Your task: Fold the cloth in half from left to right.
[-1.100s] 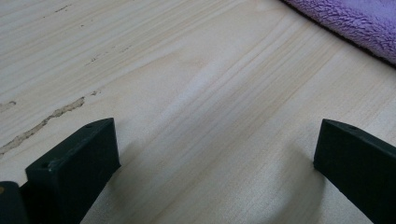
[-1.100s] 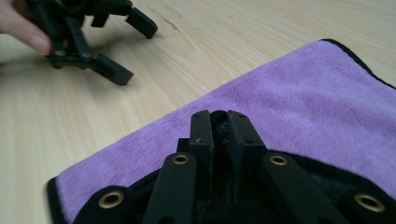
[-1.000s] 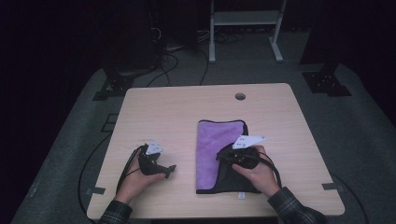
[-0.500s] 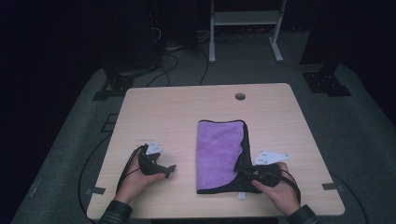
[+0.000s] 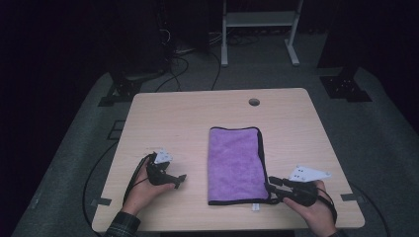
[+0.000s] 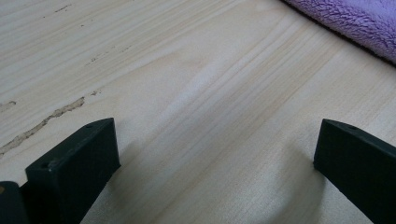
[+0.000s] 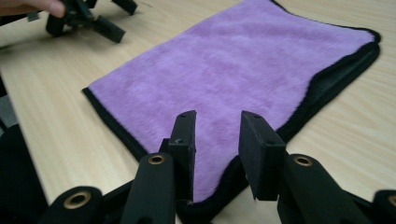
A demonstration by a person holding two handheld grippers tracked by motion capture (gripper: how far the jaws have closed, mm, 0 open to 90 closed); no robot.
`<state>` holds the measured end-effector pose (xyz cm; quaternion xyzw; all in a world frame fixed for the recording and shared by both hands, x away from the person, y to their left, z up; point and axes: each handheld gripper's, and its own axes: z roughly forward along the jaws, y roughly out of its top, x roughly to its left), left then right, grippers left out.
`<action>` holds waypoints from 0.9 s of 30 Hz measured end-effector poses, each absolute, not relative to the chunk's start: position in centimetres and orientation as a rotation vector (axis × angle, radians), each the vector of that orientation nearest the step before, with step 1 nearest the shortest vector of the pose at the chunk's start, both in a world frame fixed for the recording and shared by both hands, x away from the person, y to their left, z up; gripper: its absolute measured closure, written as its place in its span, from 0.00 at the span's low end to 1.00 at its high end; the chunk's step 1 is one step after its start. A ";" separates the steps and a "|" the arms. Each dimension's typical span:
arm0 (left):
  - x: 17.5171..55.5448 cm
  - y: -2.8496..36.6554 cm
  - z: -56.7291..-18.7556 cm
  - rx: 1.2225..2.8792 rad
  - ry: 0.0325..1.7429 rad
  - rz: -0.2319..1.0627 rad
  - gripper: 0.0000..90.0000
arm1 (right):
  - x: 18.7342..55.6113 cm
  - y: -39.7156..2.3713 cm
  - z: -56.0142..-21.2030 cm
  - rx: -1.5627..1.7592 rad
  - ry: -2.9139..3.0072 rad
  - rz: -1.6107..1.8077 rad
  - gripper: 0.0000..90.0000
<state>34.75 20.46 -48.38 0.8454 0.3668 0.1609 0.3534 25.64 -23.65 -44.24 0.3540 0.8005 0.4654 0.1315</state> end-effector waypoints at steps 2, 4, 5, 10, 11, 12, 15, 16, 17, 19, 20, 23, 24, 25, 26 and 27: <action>34.8 20.5 -48.4 2.186 0.948 0.416 0.00 | 26.2 -23.6 -44.5 1.018 2.333 1.336 0.72; 34.7 20.5 -48.4 2.186 0.949 0.417 0.00 | 27.0 -23.2 -44.8 0.994 2.360 1.301 0.70; 34.7 20.4 -48.4 2.185 0.952 0.420 0.00 | 27.4 -23.1 -45.0 0.986 2.365 1.281 0.68; 34.7 20.2 -48.2 2.177 0.949 0.423 0.06 | 29.9 -22.6 -45.1 0.975 2.371 1.235 0.57; 34.7 20.2 -48.1 2.182 0.949 0.423 0.10 | 30.5 -22.6 -45.1 0.972 2.371 1.225 0.57; 34.9 20.0 -48.0 2.186 0.949 0.420 0.12 | 30.9 -22.6 -45.1 0.968 2.367 1.221 0.56; 35.4 19.4 -47.6 2.182 0.945 0.412 0.19 | 32.4 -22.5 -44.9 0.982 2.357 1.201 0.55; 35.6 19.2 -47.5 2.172 0.942 0.412 0.21 | 32.9 -22.6 -44.8 0.984 2.352 1.200 0.55; 35.9 19.0 -47.3 2.155 0.941 0.409 0.23 | 33.5 -22.6 -44.7 0.991 2.348 1.201 0.54; 36.6 18.5 -46.9 2.140 0.948 0.392 0.24 | 34.7 -22.8 -44.5 1.005 2.340 1.204 0.53; 36.9 18.3 -46.8 2.135 0.946 0.394 0.24 | 35.4 -22.8 -44.4 1.021 2.334 1.212 0.52; 38.0 17.4 -46.3 2.128 0.940 0.393 0.24 | 37.0 -22.9 -44.3 1.036 2.321 1.207 0.51; 38.5 17.1 -46.2 2.122 0.934 0.390 0.25 | 37.5 -22.8 -44.2 1.041 2.321 1.203 0.51; 38.9 16.7 -46.0 2.126 0.929 0.384 0.25 | 38.1 -22.8 -44.2 1.036 2.320 1.197 0.51; 39.4 16.4 -45.9 2.130 0.920 0.387 0.25 | 38.6 -22.7 -44.1 1.039 2.315 1.200 0.50; 39.8 16.0 -45.8 2.123 0.918 0.385 0.25 | 39.1 -22.7 -44.0 1.034 2.318 1.197 0.50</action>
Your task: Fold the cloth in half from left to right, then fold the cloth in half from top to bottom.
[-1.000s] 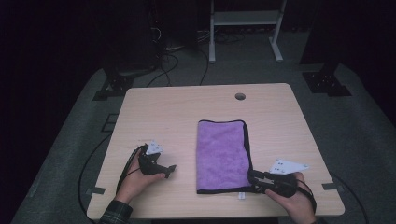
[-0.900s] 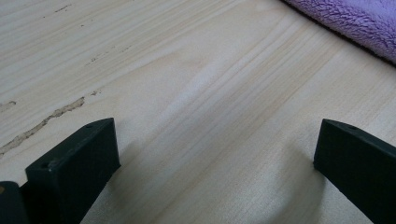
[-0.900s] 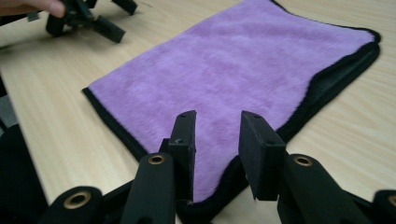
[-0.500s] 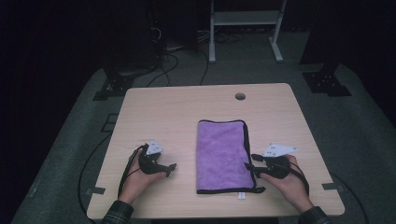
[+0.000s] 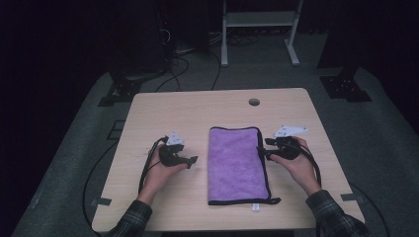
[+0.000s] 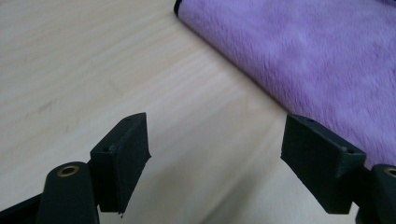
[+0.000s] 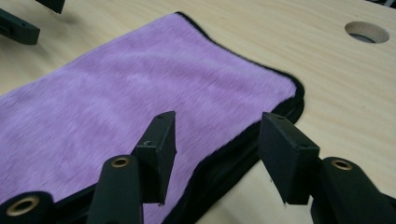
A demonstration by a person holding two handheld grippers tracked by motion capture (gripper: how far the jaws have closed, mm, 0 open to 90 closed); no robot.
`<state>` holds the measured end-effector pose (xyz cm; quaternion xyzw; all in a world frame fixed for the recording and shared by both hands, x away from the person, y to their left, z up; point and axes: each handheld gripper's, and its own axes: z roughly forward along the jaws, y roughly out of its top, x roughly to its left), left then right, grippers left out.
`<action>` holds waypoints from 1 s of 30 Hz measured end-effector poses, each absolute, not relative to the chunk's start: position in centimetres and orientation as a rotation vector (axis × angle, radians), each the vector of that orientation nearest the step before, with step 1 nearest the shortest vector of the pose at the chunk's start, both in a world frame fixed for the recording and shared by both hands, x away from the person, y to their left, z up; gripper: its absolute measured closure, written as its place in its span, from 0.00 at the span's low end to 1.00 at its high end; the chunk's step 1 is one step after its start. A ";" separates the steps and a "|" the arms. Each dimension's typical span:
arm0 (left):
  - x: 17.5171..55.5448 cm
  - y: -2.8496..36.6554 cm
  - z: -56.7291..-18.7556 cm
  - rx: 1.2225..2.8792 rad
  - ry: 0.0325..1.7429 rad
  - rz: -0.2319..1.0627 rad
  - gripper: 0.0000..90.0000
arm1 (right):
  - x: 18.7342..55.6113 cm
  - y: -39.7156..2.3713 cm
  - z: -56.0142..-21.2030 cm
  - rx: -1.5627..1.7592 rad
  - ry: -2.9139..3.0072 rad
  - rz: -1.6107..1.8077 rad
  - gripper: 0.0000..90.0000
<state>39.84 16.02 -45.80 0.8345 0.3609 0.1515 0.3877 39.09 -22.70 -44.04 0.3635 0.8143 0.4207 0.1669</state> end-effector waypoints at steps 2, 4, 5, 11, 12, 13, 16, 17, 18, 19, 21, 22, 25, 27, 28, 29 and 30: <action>40.6 15.4 -45.5 2.116 0.905 0.374 0.26 | 40.0 -22.6 -43.9 1.048 2.315 1.198 0.50; 41.4 14.6 -45.1 2.119 0.894 0.376 0.27 | 40.8 -22.4 -43.9 1.039 2.325 1.186 0.49; 41.9 14.2 -45.0 2.114 0.893 0.383 0.27 | 41.0 -22.3 -43.9 1.037 2.319 1.188 0.49; 44.8 11.9 -44.7 2.107 0.891 0.392 0.29 | 43.4 -22.2 -43.9 1.049 2.321 1.171 0.48; 45.1 11.7 -44.7 2.112 0.890 0.398 0.29 | 43.9 -22.1 -43.9 1.052 2.315 1.166 0.47; 45.5 11.4 -44.8 2.116 0.895 0.399 0.29 | 44.2 -22.1 -43.9 1.058 2.312 1.173 0.46; 46.7 10.7 -45.0 2.130 0.905 0.400 0.29 | 45.6 -22.1 -44.0 1.082 2.295 1.191 0.46; 47.1 10.5 -45.1 2.134 0.909 0.401 0.29 | 46.0 -22.1 -44.0 1.090 2.291 1.195 0.46; 47.5 10.3 -45.2 2.137 0.915 0.401 0.30 | 46.5 -22.1 -44.1 1.100 2.290 1.192 0.46; 47.8 10.3 -45.3 2.144 0.918 0.409 0.30 | 46.9 -22.1 -44.2 1.107 2.285 1.191 0.46; 48.6 10.2 -45.6 2.141 0.940 0.411 0.30 | 47.7 -22.1 -44.4 1.121 2.284 1.192 0.46; 48.8 10.2 -45.6 2.143 0.945 0.412 0.31 | 48.1 -22.2 -44.6 1.135 2.284 1.175 0.46; 49.5 10.0 -46.0 2.154 0.960 0.411 0.32 | 48.7 -22.4 -45.2 1.160 2.273 1.172 0.47; 49.9 9.9 -46.3 2.174 0.965 0.411 0.32 | 49.1 -22.7 -45.9 1.178 2.285 1.150 0.47; 50.0 9.9 -46.5 2.186 0.965 0.407 0.32 | 49.3 -22.8 -46.3 1.185 2.293 1.138 0.46; 50.1 9.8 -46.6 2.186 0.967 0.406 0.32 | 49.4 -23.0 -46.7 1.196 2.303 1.126 0.46; 50.1 9.8 -46.7 2.189 0.975 0.404 0.32 | 49.5 -23.1 -46.9 1.203 2.309 1.124 0.46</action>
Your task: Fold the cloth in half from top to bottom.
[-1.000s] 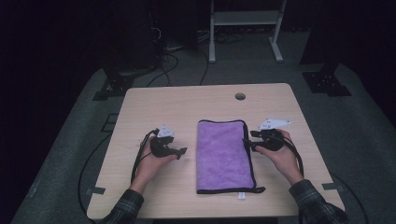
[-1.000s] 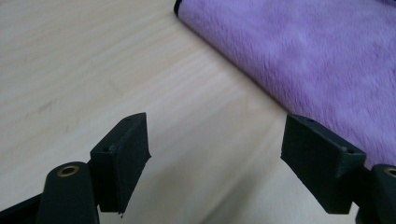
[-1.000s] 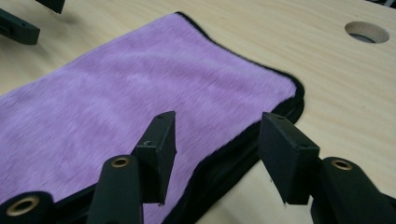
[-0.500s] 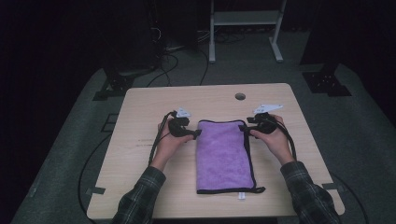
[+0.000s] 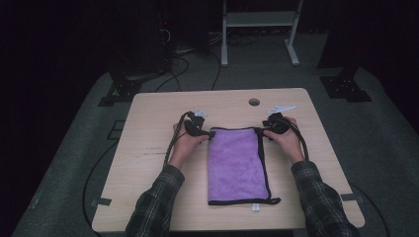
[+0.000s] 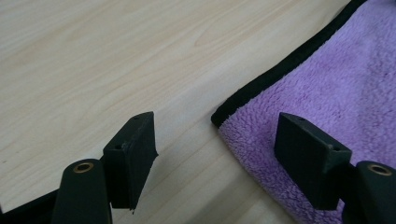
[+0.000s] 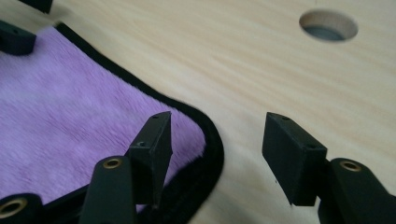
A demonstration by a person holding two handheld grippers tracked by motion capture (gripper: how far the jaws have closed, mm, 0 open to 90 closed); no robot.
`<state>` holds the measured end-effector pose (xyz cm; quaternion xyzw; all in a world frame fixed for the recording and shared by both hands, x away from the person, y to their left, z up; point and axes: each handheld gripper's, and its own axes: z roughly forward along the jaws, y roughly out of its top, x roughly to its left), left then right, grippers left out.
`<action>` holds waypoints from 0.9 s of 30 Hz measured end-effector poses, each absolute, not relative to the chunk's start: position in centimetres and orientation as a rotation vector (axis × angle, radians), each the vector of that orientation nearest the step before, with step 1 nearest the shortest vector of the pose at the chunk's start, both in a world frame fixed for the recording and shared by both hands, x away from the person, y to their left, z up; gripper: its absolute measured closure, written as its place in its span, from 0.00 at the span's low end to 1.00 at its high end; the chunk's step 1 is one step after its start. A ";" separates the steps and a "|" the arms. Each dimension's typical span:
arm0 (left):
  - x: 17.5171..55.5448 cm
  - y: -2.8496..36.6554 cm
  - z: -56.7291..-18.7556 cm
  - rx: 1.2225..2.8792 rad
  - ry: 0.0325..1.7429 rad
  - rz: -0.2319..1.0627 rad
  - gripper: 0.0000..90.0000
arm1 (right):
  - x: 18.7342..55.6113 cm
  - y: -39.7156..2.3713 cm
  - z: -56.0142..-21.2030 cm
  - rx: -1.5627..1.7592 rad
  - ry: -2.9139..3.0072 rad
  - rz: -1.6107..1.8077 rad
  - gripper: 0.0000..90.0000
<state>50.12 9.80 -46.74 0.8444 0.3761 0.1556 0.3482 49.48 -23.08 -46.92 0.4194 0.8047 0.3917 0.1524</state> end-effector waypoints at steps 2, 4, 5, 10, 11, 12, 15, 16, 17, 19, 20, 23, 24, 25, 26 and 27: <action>50.3 9.8 -46.9 2.201 0.972 0.399 0.32 | 49.7 -23.2 -47.4 1.212 2.323 1.106 0.45; 50.5 9.7 -47.0 2.203 0.979 0.377 0.34 | 49.8 -23.3 -47.9 1.218 2.336 1.110 0.45; 50.6 9.7 -47.1 2.203 0.976 0.369 0.35 | 49.8 -23.3 -48.0 1.212 2.335 1.118 0.46; 50.5 9.6 -47.1 2.197 0.915 0.327 0.53 | 49.5 -23.2 -48.1 1.151 2.360 1.152 0.65; 50.5 9.6 -47.1 2.198 0.900 0.315 0.58 | 49.3 -23.2 -48.2 1.155 2.353 1.166 0.70; 50.5 9.6 -47.0 2.199 0.891 0.294 0.64 | 49.3 -23.2 -48.2 1.158 2.355 1.181 0.74; 50.3 9.4 -46.9 2.196 0.895 0.250 0.81 | 49.1 -23.2 -48.3 1.170 2.364 1.208 0.85; 50.3 9.4 -46.9 2.194 0.903 0.239 0.85 | 49.1 -23.2 -48.3 1.172 2.366 1.209 0.87; 50.2 9.3 -46.9 2.191 0.907 0.232 0.89 | 49.1 -23.1 -48.3 1.175 2.368 1.211 0.89; 50.2 9.3 -46.9 2.180 0.932 0.218 0.93 | 49.0 -23.1 -48.3 1.194 2.365 1.219 0.91; 50.2 9.3 -46.9 2.177 0.940 0.217 0.94 | 49.0 -23.0 -48.3 1.212 2.364 1.218 0.92; 50.2 9.4 -46.7 2.167 0.961 0.217 0.95 | 49.2 -22.9 -48.0 1.222 2.358 1.197 0.93; 50.3 9.6 -46.4 2.149 0.969 0.225 0.95 | 49.3 -22.9 -47.9 1.222 2.349 1.199 0.93; 50.3 9.7 -46.2 2.139 0.970 0.230 0.95 | 49.4 -22.9 -47.5 1.221 2.336 1.206 0.93; 50.4 9.9 -45.9 2.119 0.970 0.236 0.95 | 49.5 -22.8 -47.2 1.216 2.329 1.210 0.93; 50.5 10.1 -45.3 2.107 0.965 0.260 0.95 | 49.5 -22.7 -46.7 1.204 2.313 1.218 0.93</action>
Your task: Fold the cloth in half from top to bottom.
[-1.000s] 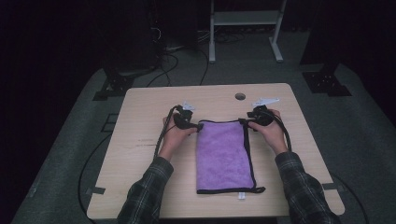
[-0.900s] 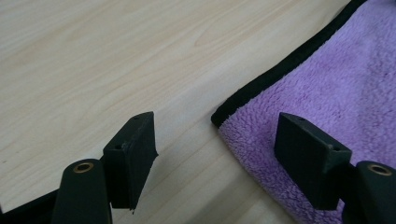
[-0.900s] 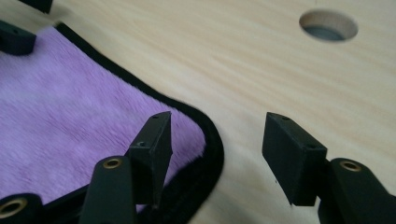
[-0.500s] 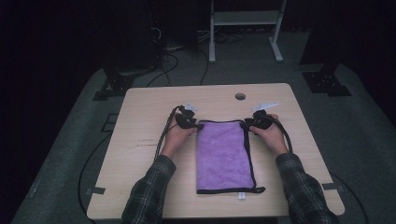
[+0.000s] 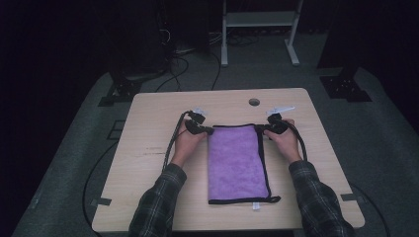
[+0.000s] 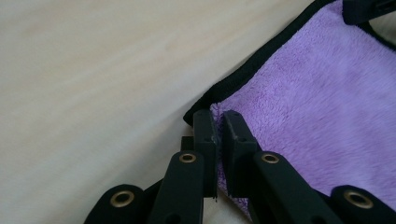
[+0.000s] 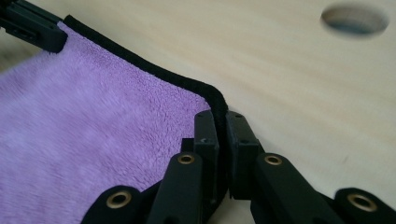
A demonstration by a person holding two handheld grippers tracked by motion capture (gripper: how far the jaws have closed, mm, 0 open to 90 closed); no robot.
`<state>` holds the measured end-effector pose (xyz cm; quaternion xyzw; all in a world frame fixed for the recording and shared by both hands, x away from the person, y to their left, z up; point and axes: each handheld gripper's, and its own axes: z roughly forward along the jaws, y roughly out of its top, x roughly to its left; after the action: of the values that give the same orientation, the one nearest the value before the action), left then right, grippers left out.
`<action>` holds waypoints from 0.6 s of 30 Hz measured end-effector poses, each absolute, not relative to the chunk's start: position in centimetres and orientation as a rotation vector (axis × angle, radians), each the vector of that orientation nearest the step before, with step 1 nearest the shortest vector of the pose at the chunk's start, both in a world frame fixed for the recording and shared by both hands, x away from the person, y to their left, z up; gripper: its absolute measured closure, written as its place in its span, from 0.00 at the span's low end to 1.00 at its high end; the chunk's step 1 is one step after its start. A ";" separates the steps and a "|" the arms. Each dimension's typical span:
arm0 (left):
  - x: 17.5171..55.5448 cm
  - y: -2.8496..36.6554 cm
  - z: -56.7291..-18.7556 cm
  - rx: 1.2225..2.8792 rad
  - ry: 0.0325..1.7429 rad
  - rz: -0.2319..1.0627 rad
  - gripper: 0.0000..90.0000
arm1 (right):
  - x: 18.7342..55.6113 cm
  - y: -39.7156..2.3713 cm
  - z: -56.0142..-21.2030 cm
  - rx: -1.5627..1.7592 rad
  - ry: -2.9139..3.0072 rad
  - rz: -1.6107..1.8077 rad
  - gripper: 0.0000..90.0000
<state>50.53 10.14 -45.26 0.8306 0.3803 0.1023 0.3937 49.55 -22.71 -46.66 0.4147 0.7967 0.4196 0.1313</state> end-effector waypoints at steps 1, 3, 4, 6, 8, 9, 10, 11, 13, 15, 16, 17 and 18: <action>50.6 10.2 -44.8 2.103 0.962 0.268 0.95 | 49.6 -22.6 -45.9 1.196 2.293 1.241 0.93; 50.6 10.4 -43.3 2.084 0.939 0.312 0.95 | 49.8 -22.5 -44.8 1.174 2.279 1.254 0.93; 50.5 10.5 -42.5 2.068 0.928 0.332 0.95 | 49.8 -22.4 -44.0 1.159 2.258 1.276 0.93; 50.4 10.8 -41.4 2.042 0.907 0.349 0.95 | 49.8 -22.4 -43.0 1.135 2.252 1.288 0.93; 50.0 11.1 -40.4 2.025 0.882 0.355 0.95 | 49.7 -22.5 -42.1 1.119 2.235 1.305 0.93; 49.7 11.2 -40.2 2.016 0.870 0.346 0.95 | 49.5 -22.5 -41.8 1.107 2.230 1.317 0.93; 49.4 11.4 -40.0 2.023 0.850 0.337 0.95 | 49.3 -22.5 -41.5 1.095 2.229 1.330 0.93; 49.0 11.5 -40.0 2.019 0.835 0.325 0.95 | 49.0 -22.5 -41.3 1.077 2.237 1.329 0.93; 48.2 11.9 -40.0 2.016 0.811 0.300 0.94 | 48.1 -22.6 -41.2 1.049 2.251 1.351 0.93; 47.3 12.4 -40.0 2.019 0.783 0.273 0.94 | 47.4 -22.8 -41.3 1.031 2.266 1.368 0.93; 46.9 12.5 -40.0 2.019 0.775 0.259 0.95 | 46.8 -23.0 -41.4 1.019 2.274 1.374 0.93; 46.4 12.6 -40.1 2.020 0.763 0.243 0.94 | 46.5 -23.2 -41.5 1.016 2.278 1.385 0.93; 45.9 12.7 -40.1 2.026 0.751 0.236 0.94 | 46.0 -23.4 -41.6 1.012 2.287 1.406 0.93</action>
<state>45.92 12.67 -40.07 0.8249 0.3059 0.0961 0.4655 45.99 -23.40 -41.57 0.3494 0.7897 0.4856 0.1360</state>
